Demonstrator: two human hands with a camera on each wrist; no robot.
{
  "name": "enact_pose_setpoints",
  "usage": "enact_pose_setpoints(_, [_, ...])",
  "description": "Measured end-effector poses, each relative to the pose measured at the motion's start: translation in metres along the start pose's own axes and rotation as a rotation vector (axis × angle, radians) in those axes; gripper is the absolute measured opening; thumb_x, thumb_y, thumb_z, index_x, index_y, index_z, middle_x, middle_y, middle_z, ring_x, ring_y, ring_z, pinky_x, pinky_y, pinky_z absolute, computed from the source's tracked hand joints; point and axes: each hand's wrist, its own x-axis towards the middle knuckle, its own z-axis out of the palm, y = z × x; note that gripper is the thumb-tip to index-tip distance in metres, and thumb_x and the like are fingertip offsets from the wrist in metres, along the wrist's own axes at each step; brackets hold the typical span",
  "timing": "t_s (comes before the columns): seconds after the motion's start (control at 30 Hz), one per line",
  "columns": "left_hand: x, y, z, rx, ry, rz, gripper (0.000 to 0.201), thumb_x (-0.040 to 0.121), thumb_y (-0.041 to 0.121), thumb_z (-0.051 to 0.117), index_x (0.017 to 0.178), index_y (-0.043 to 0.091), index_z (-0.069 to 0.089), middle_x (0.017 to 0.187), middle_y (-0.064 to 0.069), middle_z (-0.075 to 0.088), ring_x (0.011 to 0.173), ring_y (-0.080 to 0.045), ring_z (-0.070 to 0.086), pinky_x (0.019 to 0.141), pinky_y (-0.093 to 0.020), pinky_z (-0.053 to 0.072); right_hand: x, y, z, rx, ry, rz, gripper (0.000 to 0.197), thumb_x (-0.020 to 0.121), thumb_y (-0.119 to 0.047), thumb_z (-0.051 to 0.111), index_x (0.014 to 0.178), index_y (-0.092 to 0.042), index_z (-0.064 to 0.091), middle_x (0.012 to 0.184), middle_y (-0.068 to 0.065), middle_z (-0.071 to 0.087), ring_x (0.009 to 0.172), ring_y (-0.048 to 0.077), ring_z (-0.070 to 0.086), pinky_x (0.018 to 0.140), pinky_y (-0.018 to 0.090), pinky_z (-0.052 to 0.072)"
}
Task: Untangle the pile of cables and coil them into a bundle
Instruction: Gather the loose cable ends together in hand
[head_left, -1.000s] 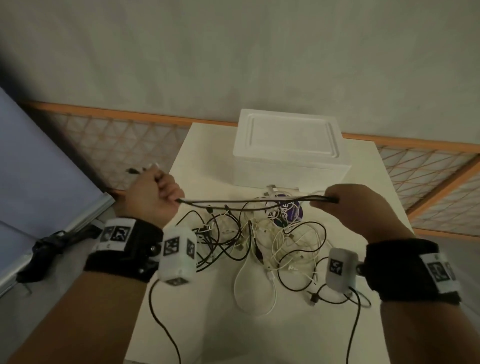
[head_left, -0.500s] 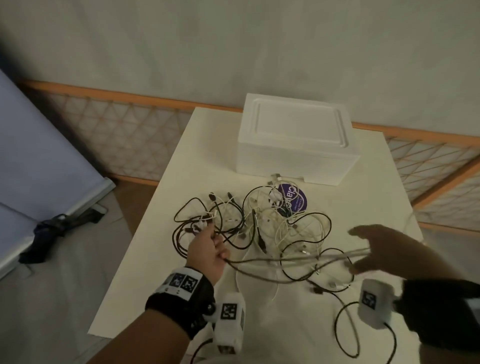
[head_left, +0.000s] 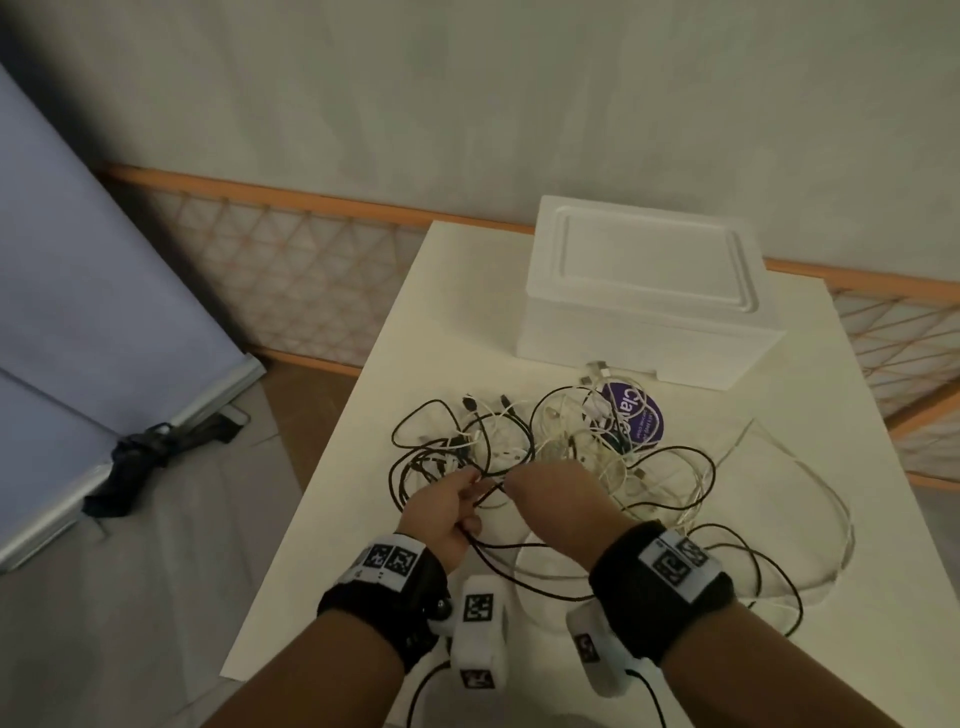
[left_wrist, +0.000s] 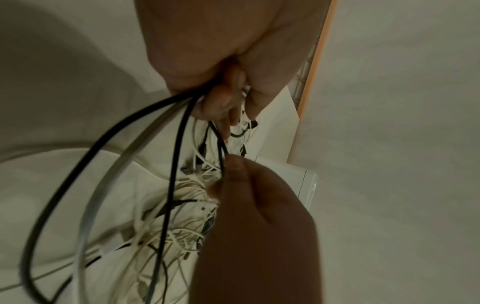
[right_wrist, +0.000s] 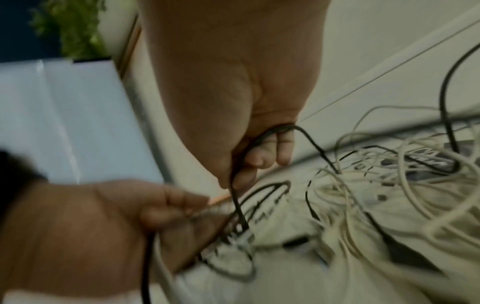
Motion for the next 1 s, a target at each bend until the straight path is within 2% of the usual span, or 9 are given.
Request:
enact_pose_setpoints(0.07, [0.007, 0.007, 0.006, 0.012, -0.022, 0.007, 0.014, 0.096, 0.014, 0.054, 0.088, 0.004, 0.060, 0.086, -0.015, 0.068, 0.035, -0.008, 0.044, 0.032, -0.017, 0.027, -0.005, 0.009, -0.015, 0.228, 0.054, 0.112, 0.033, 0.093, -0.046, 0.046, 0.096, -0.019, 0.065, 0.093, 0.001, 0.066, 0.088, 0.020, 0.062, 0.075, 0.034, 0.050])
enact_pose_setpoints(0.13, [0.010, 0.013, 0.012, -0.006, -0.042, 0.020, 0.018, 0.096, 0.018, 0.056, 0.083, 0.006, 0.061, 0.074, -0.009, 0.069, 0.035, -0.008, 0.037, 0.032, -0.017, 0.027, -0.016, 0.018, -0.034, 0.430, 0.136, 0.196, 0.033, 0.086, -0.053, 0.056, 0.094, -0.023, 0.069, 0.090, -0.005, 0.067, 0.084, 0.013, 0.062, 0.076, 0.032, 0.050])
enact_pose_setpoints(0.3, [0.012, 0.027, 0.012, -0.072, -0.016, 0.060, 0.017, 0.094, 0.020, 0.059, 0.080, 0.012, 0.059, 0.070, -0.005, 0.066, 0.030, -0.006, 0.024, 0.032, -0.016, 0.026, -0.059, 0.050, -0.075, 0.822, 0.549, 0.279, 0.006, 0.080, -0.026, 0.073, 0.075, -0.025, 0.073, 0.068, -0.019, 0.066, 0.067, -0.004, 0.060, 0.061, 0.007, 0.042])
enact_pose_setpoints(0.43, [0.014, 0.036, 0.015, -0.109, -0.021, 0.112, 0.012, 0.095, 0.020, 0.058, 0.084, 0.014, 0.058, 0.082, -0.006, 0.065, 0.027, -0.006, 0.023, 0.032, -0.015, 0.026, -0.079, 0.076, -0.074, 0.838, 0.719, 0.325, 0.022, 0.077, -0.016, 0.075, 0.065, -0.031, 0.065, 0.061, -0.012, 0.064, 0.061, -0.005, 0.057, 0.055, 0.004, 0.037])
enact_pose_setpoints(0.53, [0.011, 0.042, 0.020, -0.093, -0.006, 0.187, 0.012, 0.095, 0.021, 0.058, 0.085, 0.015, 0.059, 0.094, -0.002, 0.069, 0.029, -0.005, 0.024, 0.032, -0.015, 0.027, -0.085, 0.097, -0.056, 0.820, 0.635, 0.394, 0.021, 0.078, -0.020, 0.075, 0.065, -0.032, 0.064, 0.059, -0.010, 0.064, 0.059, -0.003, 0.057, 0.054, 0.007, 0.038])
enact_pose_setpoints(0.63, [0.008, 0.044, 0.022, -0.146, -0.069, 0.255, 0.015, 0.097, 0.027, 0.053, 0.090, 0.015, 0.061, 0.107, 0.003, 0.069, 0.030, -0.004, 0.024, 0.032, -0.016, 0.027, -0.085, 0.107, -0.032, 0.664, 0.331, 0.434, 0.012, 0.080, -0.030, 0.072, 0.070, -0.031, 0.065, 0.057, -0.008, 0.061, 0.055, 0.005, 0.055, 0.054, 0.021, 0.040])
enact_pose_setpoints(0.7, [0.005, 0.044, 0.026, -0.183, -0.126, 0.283, 0.017, 0.097, 0.030, 0.052, 0.095, 0.016, 0.061, 0.109, 0.005, 0.069, 0.031, -0.004, 0.023, 0.033, -0.015, 0.027, -0.076, 0.103, -0.024, 0.514, 0.191, 0.413, 0.008, 0.083, -0.034, 0.067, 0.077, -0.030, 0.065, 0.067, -0.010, 0.062, 0.067, 0.008, 0.059, 0.062, 0.026, 0.045])
enact_pose_setpoints(0.8, [-0.003, 0.042, 0.035, -0.183, -0.147, 0.308, 0.018, 0.096, 0.033, 0.053, 0.096, 0.017, 0.062, 0.105, 0.006, 0.071, 0.032, -0.004, 0.023, 0.033, -0.015, 0.026, -0.056, 0.087, -0.029, 0.382, 0.235, 0.323, 0.014, 0.086, -0.027, 0.059, 0.096, -0.029, 0.069, 0.099, -0.011, 0.067, 0.097, 0.013, 0.061, 0.085, 0.029, 0.047])
enact_pose_setpoints(1.0, [-0.014, 0.040, 0.050, -0.125, -0.138, 0.390, 0.021, 0.097, 0.034, 0.051, 0.088, 0.018, 0.061, 0.092, 0.006, 0.073, 0.032, -0.005, 0.026, 0.034, -0.016, 0.025, -0.013, 0.037, -0.067, 0.456, 0.459, 0.047, 0.033, 0.091, -0.013, 0.055, 0.122, -0.019, 0.062, 0.124, -0.001, 0.062, 0.117, 0.016, 0.053, 0.100, 0.022, 0.034])
